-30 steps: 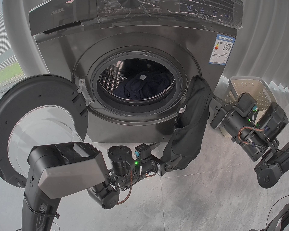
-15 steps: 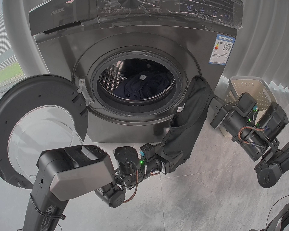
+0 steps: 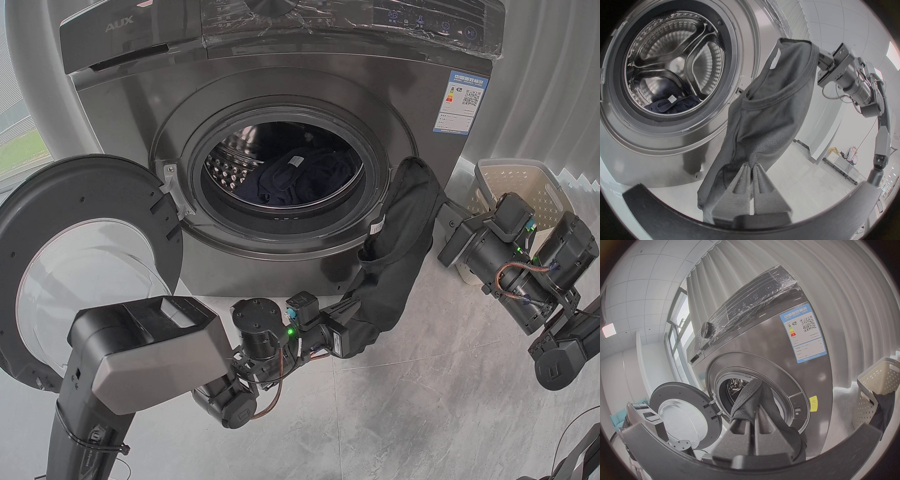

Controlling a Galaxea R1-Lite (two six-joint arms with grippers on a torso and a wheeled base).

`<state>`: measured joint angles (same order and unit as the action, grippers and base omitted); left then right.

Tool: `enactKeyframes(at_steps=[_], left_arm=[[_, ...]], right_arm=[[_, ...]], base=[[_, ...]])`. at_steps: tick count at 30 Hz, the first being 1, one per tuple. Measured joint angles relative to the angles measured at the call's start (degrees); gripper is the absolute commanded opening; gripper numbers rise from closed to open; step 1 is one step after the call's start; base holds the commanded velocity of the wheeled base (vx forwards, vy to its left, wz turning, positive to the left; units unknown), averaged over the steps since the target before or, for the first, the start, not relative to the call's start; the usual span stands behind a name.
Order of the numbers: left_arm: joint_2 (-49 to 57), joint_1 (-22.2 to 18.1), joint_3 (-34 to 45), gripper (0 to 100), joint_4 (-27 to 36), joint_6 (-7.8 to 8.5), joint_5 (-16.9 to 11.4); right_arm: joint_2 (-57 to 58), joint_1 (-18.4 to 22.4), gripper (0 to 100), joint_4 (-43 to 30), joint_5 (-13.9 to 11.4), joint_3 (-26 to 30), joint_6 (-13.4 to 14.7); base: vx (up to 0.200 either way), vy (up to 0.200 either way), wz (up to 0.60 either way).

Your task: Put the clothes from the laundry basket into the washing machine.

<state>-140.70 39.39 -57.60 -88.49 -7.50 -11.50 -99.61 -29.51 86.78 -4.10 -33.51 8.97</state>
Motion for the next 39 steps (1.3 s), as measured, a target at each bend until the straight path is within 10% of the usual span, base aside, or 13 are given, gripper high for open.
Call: enactKeyframes(at_steps=[7, 8, 37, 38, 39], left_arm=[[6.25, -0.17, 8.4, 0, -0.02, 0.22, -0.65], [6.83, -0.17, 9.18, 100, -0.02, 0.24, -0.68], [-3.51, 0.29, -2.24, 100, 0.02, 0.22, -1.33], [-3.73, 0.3, -2.62, 0, 0.0, 0.24, -1.22], [-4.06, 0.35, -3.08, 0, 0.0, 0.33, -0.99]], right_arm=[[0.0, -0.2, 0, 0.01, 0.05, 0.02, 0.0], [0.0, -0.26, 0, 0.01, 0.05, 0.05, 0.0], [0.18, -0.11, 0, 0.04, 0.07, -0.24, -0.02], [0.18, -0.15, 0, 0.04, 0.07, -0.24, 0.0], [0.18, -0.15, 0, 0.04, 0.07, -0.24, 0.0]], base=[[0.0, 0.0, 0.0], [0.0, 0.0, 0.0], [0.0, 0.0, 0.0], [0.0, 0.0, 0.0], [0.0, 0.0, 0.0]])
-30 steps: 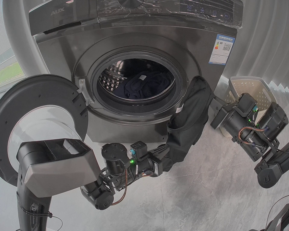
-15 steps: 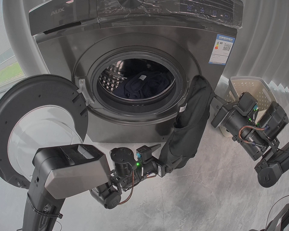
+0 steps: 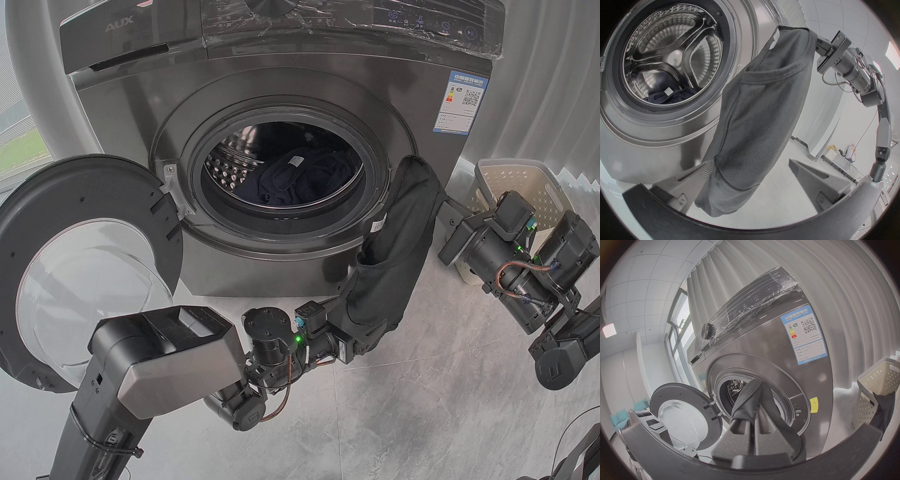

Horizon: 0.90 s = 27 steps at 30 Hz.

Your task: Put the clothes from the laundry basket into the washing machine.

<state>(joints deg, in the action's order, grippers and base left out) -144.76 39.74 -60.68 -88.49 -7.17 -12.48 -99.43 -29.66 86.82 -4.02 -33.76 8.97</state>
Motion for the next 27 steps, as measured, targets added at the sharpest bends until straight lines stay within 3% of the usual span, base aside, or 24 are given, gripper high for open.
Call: enactKeyframes(at_steps=[10, 16, 27], left_arm=[[-2.23, 0.0, -4.3, 0, 0.0, 0.85, 0.96], [-0.55, -0.33, -2.9, 0, 0.0, 0.99, 1.24], [18.27, -3.17, 18.21, 0, -0.05, 1.23, 1.32]], right_arm=[[-0.07, -0.33, 0, 0.0, 0.04, 0.18, 0.0], [-0.07, 0.11, 0, 0.02, -0.02, 0.4, 0.0], [-0.07, 1.55, 0, -0.02, -0.07, 0.71, -0.02]], base=[[0.0, 0.0, 0.0], [0.0, 0.0, 0.0], [0.0, 0.0, 0.0]])
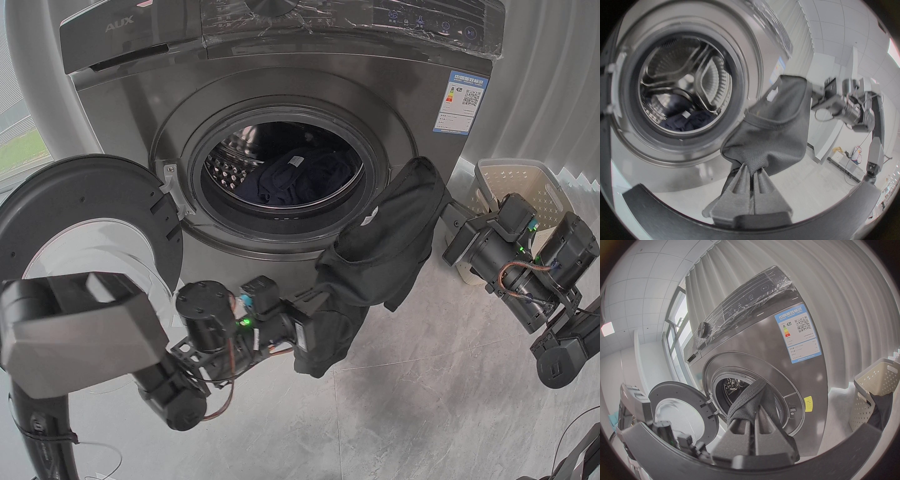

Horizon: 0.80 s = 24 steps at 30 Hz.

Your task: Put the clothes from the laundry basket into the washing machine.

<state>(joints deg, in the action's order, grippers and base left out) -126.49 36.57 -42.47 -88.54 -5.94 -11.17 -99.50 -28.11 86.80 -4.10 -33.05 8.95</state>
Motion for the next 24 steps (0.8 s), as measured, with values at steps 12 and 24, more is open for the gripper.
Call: enactKeyframes(at_steps=[12, 24], left_arm=[[21.25, -11.24, 13.9, 0, 0.05, -0.68, 0.39], [29.11, -13.25, 14.08, 0, 0.07, -0.76, 0.41]], right_arm=[[0.0, 0.66, 0, 0.1, 0.09, 0.63, 0.07], [0.24, -0.17, 0, 0.55, -0.02, 1.5, 0.29]], base=[[0.0, 0.0, 0.0], [0.0, 0.0, 0.0]])
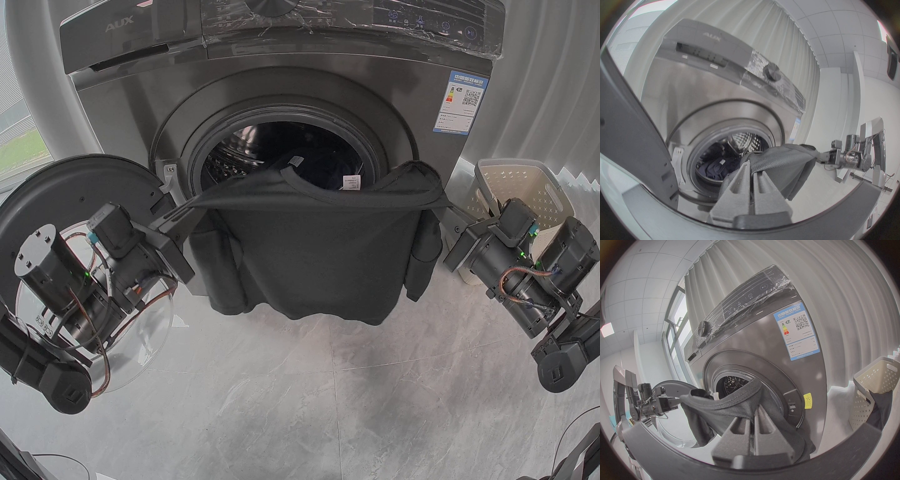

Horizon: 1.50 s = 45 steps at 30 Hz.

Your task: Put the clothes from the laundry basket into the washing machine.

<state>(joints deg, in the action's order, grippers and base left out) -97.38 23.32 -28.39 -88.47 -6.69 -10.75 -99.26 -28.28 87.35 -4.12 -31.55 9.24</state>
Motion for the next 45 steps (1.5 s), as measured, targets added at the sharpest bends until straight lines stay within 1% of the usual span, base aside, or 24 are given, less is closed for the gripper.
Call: enactKeyframes(at_steps=[5, 9, 15, 17, 21, 26, 27, 36, 40, 45], left_arm=[[2.29, -0.17, -1.89, 0, -0.02, -0.45, 0.11], [3.61, -1.83, -2.5, 0, 0.0, -0.72, 0.02], [4.6, -4.3, -2.61, 0, 0.0, -0.67, -0.52], [4.74, -4.86, -2.52, 0, 0.0, -0.67, -0.62], [5.02, -5.44, -2.11, 0, 0.0, -0.59, -0.77], [5.66, -5.3, -1.49, 0, -0.02, -0.63, -1.04], [5.79, -5.27, -1.34, 0, -0.02, -0.61, -1.15], [6.34, -4.89, 0.06, 0, 0.0, -0.41, -1.32], [6.4, -4.63, 0.69, 0, -0.02, -0.33, -2.05], [6.42, -1.08, 1.69, 0, 0.0, -0.26, -2.55]], right_arm=[[0.26, -0.43, 0, 0.1, -0.26, 0.21, -0.33], [0.72, -0.62, 0, 0.11, -0.33, 0.21, -0.6], [1.55, -1.71, 0, 0.1, 0.13, -0.56, -0.93], [1.71, -2.15, 0, -0.01, 0.71, -1.0, -1.26], [1.9, -3.05, 0, -0.41, 2.95, -2.16, -1.66], [2.04, -4.38, 0, -0.85, 5.67, -3.1, -1.66], [2.04, -4.51, 0, -0.88, 5.9, -3.23, -1.66], [2.62, -4.84, 0, -1.05, 6.08, -3.51, -1.61], [2.97, -4.84, 0, -1.62, 6.08, -3.56, -1.55], [3.08, -5.07, 0, -1.84, 5.84, -2.99, -1.15]], base=[[0.0, 0.0, 0.0], [0.0, 0.0, 0.0], [0.0, 0.0, 0.0], [0.0, 0.0, 0.0], [0.0, 0.0, 0.0], [0.0, 0.0, 0.0], [0.0, 0.0, 0.0], [0.0, 0.0, 0.0], [0.0, 0.0, 0.0], [0.0, 0.0, 0.0]])
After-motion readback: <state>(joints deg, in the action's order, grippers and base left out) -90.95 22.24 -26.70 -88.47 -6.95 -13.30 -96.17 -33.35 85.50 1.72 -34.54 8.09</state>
